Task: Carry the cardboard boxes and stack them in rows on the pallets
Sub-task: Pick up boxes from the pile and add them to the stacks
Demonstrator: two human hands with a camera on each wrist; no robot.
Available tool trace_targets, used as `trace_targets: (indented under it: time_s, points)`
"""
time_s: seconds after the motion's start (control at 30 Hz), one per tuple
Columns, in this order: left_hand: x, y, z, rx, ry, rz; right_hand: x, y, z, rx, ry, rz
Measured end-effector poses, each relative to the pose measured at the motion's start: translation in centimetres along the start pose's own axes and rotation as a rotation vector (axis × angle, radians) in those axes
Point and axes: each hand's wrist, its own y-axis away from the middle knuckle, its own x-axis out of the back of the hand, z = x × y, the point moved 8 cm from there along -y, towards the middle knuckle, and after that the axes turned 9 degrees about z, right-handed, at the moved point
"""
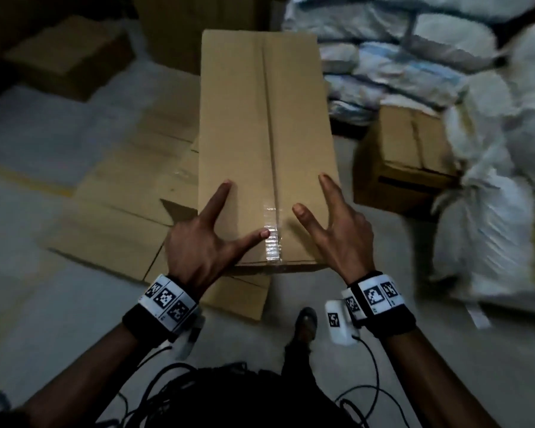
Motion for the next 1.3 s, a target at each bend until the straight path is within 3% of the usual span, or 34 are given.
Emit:
trace_targets:
  time_s: [0.1, 0.27, 0.6, 0.87, 1.3]
  points:
    - [0.7, 0.6, -0.1, 0.189, -0.042, 0.134, -2.2, -5.1, -1.2, 0.176, -0.058, -0.16]
    - [0.7, 4.5, 1.0, 0.443, -0.108, 0.284, -4.8, -9.2, -2.8, 0.408, -0.103, -0.379]
    - [-0.7, 14.1, 2.6, 0.788, -0.219, 0.4, -8.5, -6.1, -4.1, 0.709, -0.113, -0.63]
    - [-7.0, 19.1, 1.2, 0.947, -0.166, 0.359, -13.8, -3.6, -0.4, 0.773, -0.1, -0.754]
    - [-23.9, 17.7, -3.8, 1.002, 0.007, 0.31, -27.2, -7.3, 10.4, 0.746, -0.077, -0.844]
